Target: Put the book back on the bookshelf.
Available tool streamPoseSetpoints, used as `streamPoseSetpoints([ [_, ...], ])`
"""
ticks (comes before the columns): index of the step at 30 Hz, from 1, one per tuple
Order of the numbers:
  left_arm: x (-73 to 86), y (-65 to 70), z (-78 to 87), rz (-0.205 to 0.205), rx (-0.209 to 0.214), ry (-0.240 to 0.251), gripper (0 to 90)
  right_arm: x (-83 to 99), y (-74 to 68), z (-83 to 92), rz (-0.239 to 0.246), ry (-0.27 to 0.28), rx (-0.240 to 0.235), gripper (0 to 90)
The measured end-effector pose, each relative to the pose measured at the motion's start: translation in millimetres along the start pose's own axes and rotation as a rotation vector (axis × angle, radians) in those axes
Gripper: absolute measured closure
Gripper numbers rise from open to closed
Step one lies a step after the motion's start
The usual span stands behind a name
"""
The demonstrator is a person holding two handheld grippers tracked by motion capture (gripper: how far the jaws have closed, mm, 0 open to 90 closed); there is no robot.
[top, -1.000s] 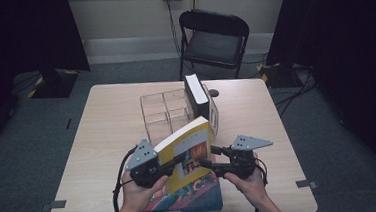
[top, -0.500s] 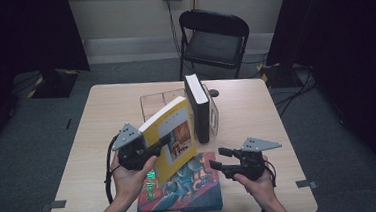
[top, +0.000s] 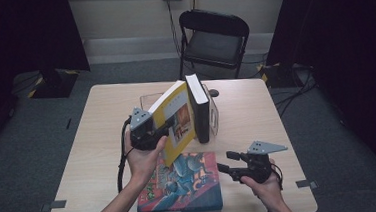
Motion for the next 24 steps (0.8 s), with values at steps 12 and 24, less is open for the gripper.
streamPoseSetpoints([
  [12, -2.5, -14.7, -20.1, 0.029, -0.086, -0.007, 75.8, 4.7, 5.1, -4.1, -0.001, -0.026, 0.016, 36.8],
  [24, -9.3, -17.7, -36.3, 0.041, -0.134, -0.006, 75.8, 4.5, 4.8, -7.0, 0.000, -0.025, 0.010, 36.9],
])
Point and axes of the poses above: each handheld gripper's, and its own axes: z roughly backward along the jaws, x roughly out of its underside, y roughly to its right, the point moved 5 cm from there along -z, roughly forward along the jaws, and after that the axes turned 11 degrees about -y, right-handed, at the moved point
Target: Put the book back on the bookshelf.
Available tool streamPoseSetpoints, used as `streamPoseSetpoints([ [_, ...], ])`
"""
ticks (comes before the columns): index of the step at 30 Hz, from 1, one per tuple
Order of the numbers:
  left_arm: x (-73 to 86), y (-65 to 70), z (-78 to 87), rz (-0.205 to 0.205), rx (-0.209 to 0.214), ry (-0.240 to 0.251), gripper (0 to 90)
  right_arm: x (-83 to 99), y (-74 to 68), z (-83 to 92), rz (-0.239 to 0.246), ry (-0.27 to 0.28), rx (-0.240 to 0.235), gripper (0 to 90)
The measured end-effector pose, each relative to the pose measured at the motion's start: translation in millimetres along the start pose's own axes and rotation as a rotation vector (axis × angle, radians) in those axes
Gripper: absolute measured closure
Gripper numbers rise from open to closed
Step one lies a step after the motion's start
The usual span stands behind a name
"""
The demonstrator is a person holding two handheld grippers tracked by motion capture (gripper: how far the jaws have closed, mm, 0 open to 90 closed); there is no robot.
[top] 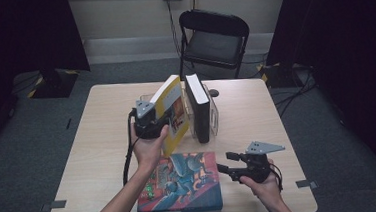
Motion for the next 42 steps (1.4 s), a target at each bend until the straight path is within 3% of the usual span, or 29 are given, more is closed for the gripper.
streamPoseSetpoints([
  [4, -2.4, -1.1, -12.3, 0.016, -0.009, -0.009, 75.8, 0.1, 0.6, 1.2, -0.001, 0.005, -0.002, 37.1],
  [10, -1.8, 0.0, -21.4, -0.012, -0.028, -0.016, 75.8, 2.3, 2.1, 2.0, -0.007, 0.007, -0.003, 37.2],
  [15, -0.4, -0.8, -30.6, 0.005, -0.036, -0.030, 75.8, 3.0, 2.8, 3.3, -0.007, 0.011, -0.004, 37.4],
  [18, -0.6, -0.6, -34.3, -0.016, -0.045, -0.032, 75.8, 2.8, 2.8, 3.6, -0.008, 0.013, -0.006, 37.5],
  [25, -2.9, -5.4, -41.2, 0.000, -0.056, -0.039, 75.8, 3.0, 3.0, 2.8, -0.005, 0.011, -0.010, 37.7],
  [28, -2.6, -3.9, -45.1, -0.011, -0.069, -0.043, 75.7, 3.1, 2.9, 2.5, -0.006, 0.009, -0.012, 37.7],
  [35, -3.8, -4.1, -58.9, 0.010, -0.096, -0.032, 75.7, 3.0, 1.2, 0.3, -0.001, 0.004, -0.018, 38.0],
  [42, -9.8, -3.7, -67.5, 0.005, -0.124, -0.002, 75.8, 3.3, 1.1, -0.6, 0.001, 0.001, -0.025, 38.5],
])
Point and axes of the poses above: each handheld gripper's, and its own axes: z roughly backward along the jaws, x roughly out of its underside, y roughly to its right, the point moved 5 cm from there along -z, roughly forward along the jaws, and after that the axes turned 11 degrees about -y, right-handed, at the moved point
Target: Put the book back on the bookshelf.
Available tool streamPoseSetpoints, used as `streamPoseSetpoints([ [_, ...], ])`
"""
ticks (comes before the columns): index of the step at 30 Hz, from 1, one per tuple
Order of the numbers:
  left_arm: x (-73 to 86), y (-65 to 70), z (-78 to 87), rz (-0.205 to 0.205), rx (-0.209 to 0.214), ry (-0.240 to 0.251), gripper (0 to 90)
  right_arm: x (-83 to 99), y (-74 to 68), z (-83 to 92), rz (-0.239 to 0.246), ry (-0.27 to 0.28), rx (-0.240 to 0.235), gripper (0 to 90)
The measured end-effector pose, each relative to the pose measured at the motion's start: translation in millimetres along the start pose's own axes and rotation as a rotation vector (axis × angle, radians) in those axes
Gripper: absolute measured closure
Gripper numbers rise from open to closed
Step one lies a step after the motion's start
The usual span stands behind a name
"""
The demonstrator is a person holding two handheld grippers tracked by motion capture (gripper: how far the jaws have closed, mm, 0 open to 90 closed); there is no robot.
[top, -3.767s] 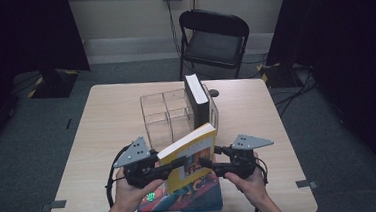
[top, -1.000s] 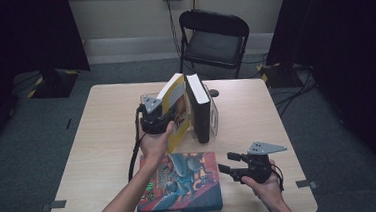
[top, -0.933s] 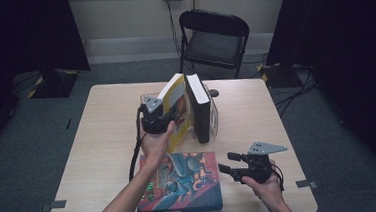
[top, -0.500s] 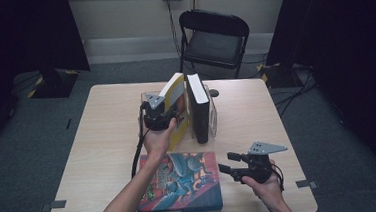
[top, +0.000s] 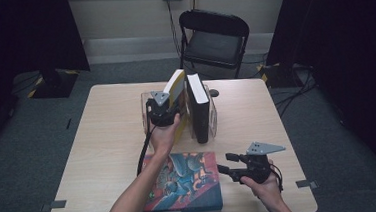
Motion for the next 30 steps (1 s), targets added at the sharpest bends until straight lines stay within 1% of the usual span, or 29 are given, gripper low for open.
streamPoseSetpoints([
  [2, -1.2, 0.6, -1.8, -0.009, -0.006, 0.015, 75.7, 0.5, 0.6, 0.1, 0.001, -0.001, 0.002, 38.7],
  [4, -1.8, 0.2, -4.2, -0.004, -0.015, 0.031, 75.7, 0.9, 2.0, -0.4, -0.003, -0.003, 0.005, 38.7],
  [6, -1.4, -0.1, -5.0, -0.003, -0.009, 0.035, 75.7, 1.2, 2.7, -0.6, -0.003, -0.004, 0.006, 38.7],
  [8, 0.1, 0.2, -5.7, -0.016, -0.019, 0.039, 75.6, 1.5, 2.9, -0.9, -0.006, -0.005, 0.005, 38.8],
  [9, 1.4, 0.6, -6.4, -0.024, -0.014, 0.037, 75.6, 1.5, 2.6, -0.7, -0.003, -0.004, 0.003, 38.9],
  [10, 3.3, 0.6, -6.9, -0.027, -0.006, 0.021, 75.3, 1.5, 2.3, -0.7, -0.002, -0.004, 0.003, 38.9],
  [11, 5.1, 0.0, -7.0, -0.016, -0.003, 0.023, 75.0, 1.5, 2.3, -0.9, -0.002, -0.005, 0.004, 38.9],
  [12, 5.6, -0.8, -6.6, 0.001, 0.010, 0.020, 74.6, 1.5, 2.5, -1.2, -0.003, -0.006, 0.004, 38.9],
  [13, 5.1, -1.5, -4.6, 0.008, 0.027, 0.013, 72.4, 1.9, 3.2, -2.0, -0.001, -0.009, 0.007, 39.0],
  [14, 3.8, -1.9, -2.4, 0.003, 0.027, 0.016, 72.4, 1.9, 3.2, -2.0, -0.001, -0.009, 0.007, 39.0],
  [15, 0.4, -1.7, 2.4, -0.013, 0.036, 0.025, 72.1, 2.1, 3.6, -2.1, 0.001, -0.010, 0.010, 39.0],
  [16, -2.1, -1.2, 6.2, -0.016, 0.041, 0.043, 71.5, 2.8, 4.2, -2.5, 0.000, -0.014, 0.017, 39.0],
  [17, -5.5, -0.4, 10.4, -0.013, 0.064, 0.039, 69.7, 4.1, 5.9, -3.2, -0.001, -0.020, 0.022, 38.8],
  [19, -13.1, 2.1, 19.4, -0.024, 0.074, 0.051, 69.8, 4.8, 6.9, -3.7, -0.006, -0.024, 0.025, 38.8],
  [21, -17.4, 4.1, 25.2, -0.031, 0.094, 0.044, 67.6, 5.9, 9.2, -4.4, -0.012, -0.031, 0.033, 38.9],
  [22, -19.3, 4.9, 28.0, -0.029, 0.110, 0.037, 65.7, 6.0, 9.5, -4.1, -0.014, -0.029, 0.034, 38.9],
  [25, -24.1, 6.8, 34.0, -0.032, 0.154, -0.008, 60.6, 5.8, 9.0, -2.2, -0.009, -0.023, 0.037, 38.8],
  [26, -25.7, 7.2, 36.2, -0.044, 0.156, -0.027, 60.0, 5.7, 9.1, -1.6, -0.011, -0.020, 0.037, 38.9],
  [27, -27.8, 7.8, 38.8, -0.057, 0.160, -0.036, 59.6, 5.7, 9.1, -1.6, -0.014, -0.019, 0.036, 38.9],
  [28, -29.2, 7.8, 40.9, -0.062, 0.164, -0.044, 59.1, 5.8, 9.1, -1.6, -0.014, -0.019, 0.036, 38.8],
  [30, -32.6, 7.0, 45.1, -0.058, 0.194, -0.058, 58.6, 6.3, 8.9, -2.2, -0.010, -0.022, 0.033, 38.9],
])
Point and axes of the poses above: each handheld gripper's, and its own axes: z roughly backward along the jaws, x roughly out of its underside, y roughly to its right, the point moved 5 cm from there along -z, roughly forward along the jaws, and after that the axes turned 11 degrees about -y, right-handed, at the moved point
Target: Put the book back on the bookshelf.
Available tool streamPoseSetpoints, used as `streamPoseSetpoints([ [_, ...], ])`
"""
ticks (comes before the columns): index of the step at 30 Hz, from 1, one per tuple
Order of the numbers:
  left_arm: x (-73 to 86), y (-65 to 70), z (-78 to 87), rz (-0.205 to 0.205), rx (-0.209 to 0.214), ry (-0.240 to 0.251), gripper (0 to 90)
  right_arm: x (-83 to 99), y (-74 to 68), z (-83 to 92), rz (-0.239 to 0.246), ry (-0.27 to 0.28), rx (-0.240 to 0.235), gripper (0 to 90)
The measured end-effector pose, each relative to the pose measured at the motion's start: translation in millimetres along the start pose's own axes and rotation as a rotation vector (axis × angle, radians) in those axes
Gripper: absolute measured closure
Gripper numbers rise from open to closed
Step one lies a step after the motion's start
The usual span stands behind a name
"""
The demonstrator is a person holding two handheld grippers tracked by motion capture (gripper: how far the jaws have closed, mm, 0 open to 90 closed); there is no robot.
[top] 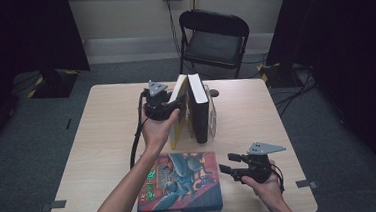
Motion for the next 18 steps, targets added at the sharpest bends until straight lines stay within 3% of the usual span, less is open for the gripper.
streamPoseSetpoints([
  [3, -3.6, -2.7, 1.9, 0.017, 0.043, -0.022, 55.6, 1.1, 0.0, -1.8, -0.001, -0.009, 0.001, 38.9],
  [7, -5.9, -7.0, -1.0, 0.027, 0.072, -0.082, 53.6, 1.5, 0.4, -2.4, -0.005, -0.009, 0.002, 38.9],
  [9, -8.2, -8.8, -1.2, 0.033, 0.066, -0.078, 53.9, 1.3, 0.5, -2.5, -0.004, -0.009, 0.002, 38.9],
  [12, -10.2, -10.6, -5.2, 0.040, 0.070, -0.130, 53.4, 0.9, 0.2, -2.6, -0.002, -0.008, 0.002, 38.9],
  [16, -14.1, -12.6, -7.4, 0.054, 0.068, -0.156, 56.1, 1.1, -0.3, -2.7, -0.002, -0.008, 0.002, 38.9],
  [18, -16.1, -13.7, -7.1, 0.047, 0.040, -0.158, 60.9, 1.2, 0.1, -2.8, -0.002, -0.009, 0.002, 38.9],
])
Point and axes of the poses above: each handheld gripper's, and its own axes: z roughly backward along the jaws, x roughly out of its underside, y roughly to its right, the point moved 5 cm from there along -z, roughly forward along the jaws, and after that the axes turned 11 degrees about -y, right-handed, at the moved point
